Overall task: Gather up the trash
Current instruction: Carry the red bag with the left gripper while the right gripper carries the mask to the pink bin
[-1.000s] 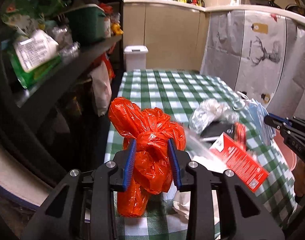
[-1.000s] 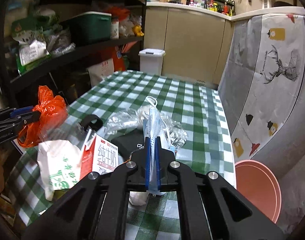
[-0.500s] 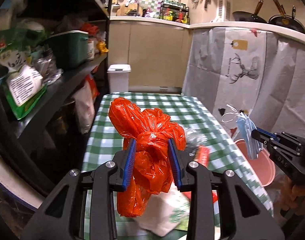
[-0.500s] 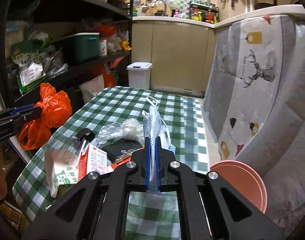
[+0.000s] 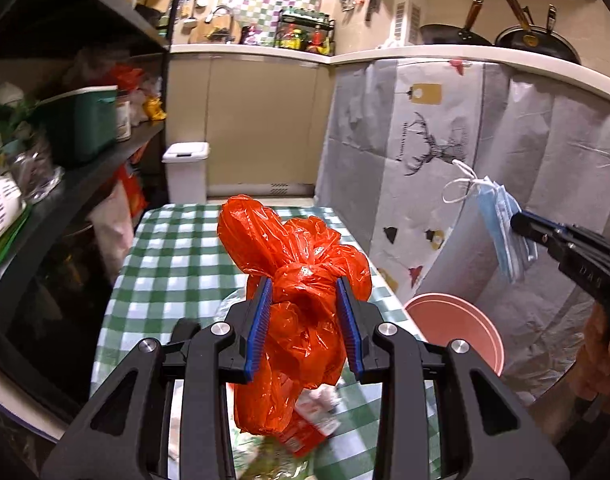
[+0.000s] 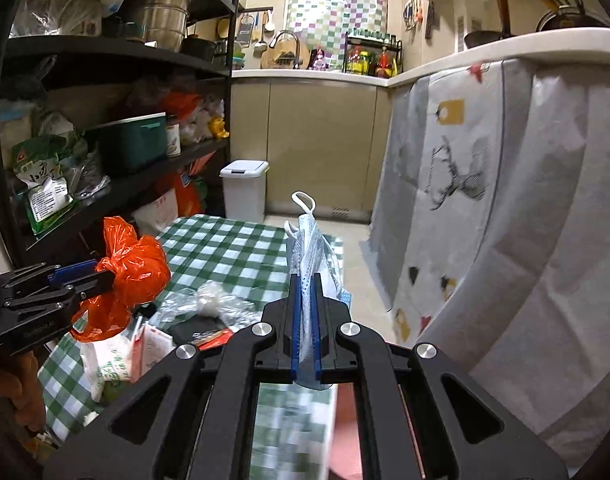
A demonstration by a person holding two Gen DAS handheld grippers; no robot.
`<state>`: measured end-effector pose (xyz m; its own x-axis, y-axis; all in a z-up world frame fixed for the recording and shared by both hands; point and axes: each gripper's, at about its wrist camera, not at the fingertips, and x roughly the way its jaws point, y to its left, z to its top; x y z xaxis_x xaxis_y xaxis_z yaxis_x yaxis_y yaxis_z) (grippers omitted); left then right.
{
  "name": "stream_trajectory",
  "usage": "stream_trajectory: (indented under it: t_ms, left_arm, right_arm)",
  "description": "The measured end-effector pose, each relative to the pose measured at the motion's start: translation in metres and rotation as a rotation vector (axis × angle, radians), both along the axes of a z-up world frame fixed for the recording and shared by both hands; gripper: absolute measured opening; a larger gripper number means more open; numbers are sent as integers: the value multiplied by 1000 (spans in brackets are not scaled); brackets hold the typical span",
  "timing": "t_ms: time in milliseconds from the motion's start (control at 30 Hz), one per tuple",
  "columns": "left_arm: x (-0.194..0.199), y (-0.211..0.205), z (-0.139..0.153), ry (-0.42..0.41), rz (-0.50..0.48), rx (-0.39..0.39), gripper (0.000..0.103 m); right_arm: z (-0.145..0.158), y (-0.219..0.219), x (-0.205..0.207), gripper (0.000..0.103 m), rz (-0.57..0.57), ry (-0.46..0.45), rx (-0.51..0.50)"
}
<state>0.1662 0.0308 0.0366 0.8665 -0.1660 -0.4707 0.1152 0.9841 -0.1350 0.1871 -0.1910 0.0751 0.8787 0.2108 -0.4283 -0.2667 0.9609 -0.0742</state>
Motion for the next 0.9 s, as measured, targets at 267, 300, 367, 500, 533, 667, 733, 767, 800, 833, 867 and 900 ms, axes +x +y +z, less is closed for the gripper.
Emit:
stream_trajectory:
  t_ms: [267, 300, 367, 500, 533, 667, 733, 767, 800, 833, 867, 900]
  left_arm:
    - [8, -29, 6, -4, -37, -10, 33]
    - [9, -32, 7, -4, -41, -11, 33]
    - [12, -40, 8, -5, -50, -15, 33]
    - [17, -56, 6, -1, -65, -11, 33]
    - [19, -61, 4, 0, -72, -11, 33]
    - [26, -79, 1, 7, -105, -16, 33]
    - [28, -90, -3, 6, -127, -12, 33]
    - [30, -95, -5, 11, -134, -15, 33]
    - [32, -100, -7, 17, -143, -21, 33]
    - [34, -107, -9, 21, -159, -24, 33]
    - [35, -114, -11, 20, -171, -19, 33]
    - [37, -121, -13, 23, -184, -15, 33]
  right_arm:
    - [4, -36, -2, 6, -40, -19, -26]
    - [1, -42, 0, 6, -55, -16, -24]
    - [-7, -51, 0, 6, -77, -12, -7]
    - [-23, -66, 4, 6, -124, 28, 25]
    - [-24, -68, 5, 6, -133, 31, 28]
    - [-28, -86, 7, 6, -179, 38, 44]
    - [-32, -92, 8, 6, -192, 53, 47]
    - [-34, -94, 8, 6, -198, 57, 41]
    - [-35, -95, 8, 6, -202, 58, 40]
    - [-35, -98, 9, 6, -206, 61, 46]
    - [-36, -101, 9, 6, -211, 65, 54]
    - [-37, -106, 10, 6, -221, 74, 68]
